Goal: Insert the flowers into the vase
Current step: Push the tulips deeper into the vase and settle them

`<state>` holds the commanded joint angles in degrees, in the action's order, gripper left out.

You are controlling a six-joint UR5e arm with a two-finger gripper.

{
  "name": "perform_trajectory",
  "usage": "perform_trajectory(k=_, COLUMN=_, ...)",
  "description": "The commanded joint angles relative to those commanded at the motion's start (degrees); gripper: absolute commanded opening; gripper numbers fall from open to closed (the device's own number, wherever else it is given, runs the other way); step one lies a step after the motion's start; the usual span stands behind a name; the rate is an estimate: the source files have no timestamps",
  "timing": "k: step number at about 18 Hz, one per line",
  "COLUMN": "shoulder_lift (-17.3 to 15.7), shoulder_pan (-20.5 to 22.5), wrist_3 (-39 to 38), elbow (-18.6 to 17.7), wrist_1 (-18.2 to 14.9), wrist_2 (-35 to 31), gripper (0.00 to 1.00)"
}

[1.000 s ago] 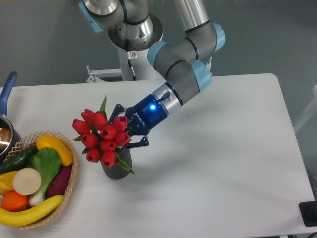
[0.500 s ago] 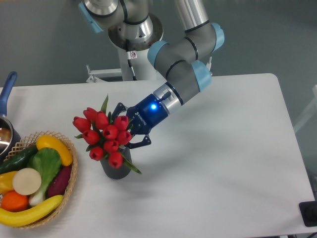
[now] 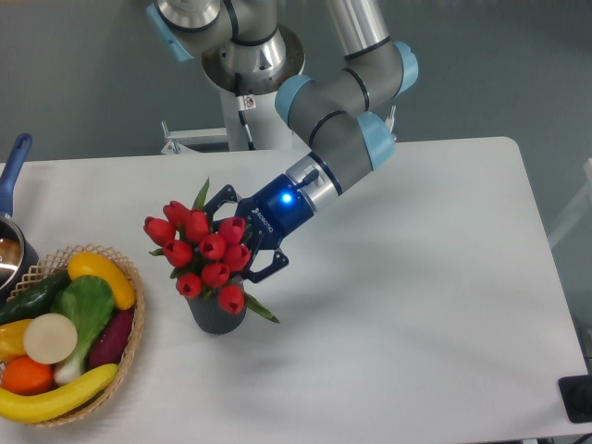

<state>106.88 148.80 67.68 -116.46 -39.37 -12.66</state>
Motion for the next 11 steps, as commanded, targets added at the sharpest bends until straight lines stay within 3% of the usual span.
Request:
perform_trajectory(k=1, shoulder_lift=-0.09, shoulder_pan=0.09, wrist_3=0.00, elbow=0.00, wrist_1=0.09, wrist_2=0.00, gripper=1.00)
perform_trajectory(k=11, shoulder_lift=-4.04, shoulder_pan=0.09, wrist_3=0.09, elbow=-0.52, wrist_1=0.00, wrist_2=-7.98, gripper=1.00)
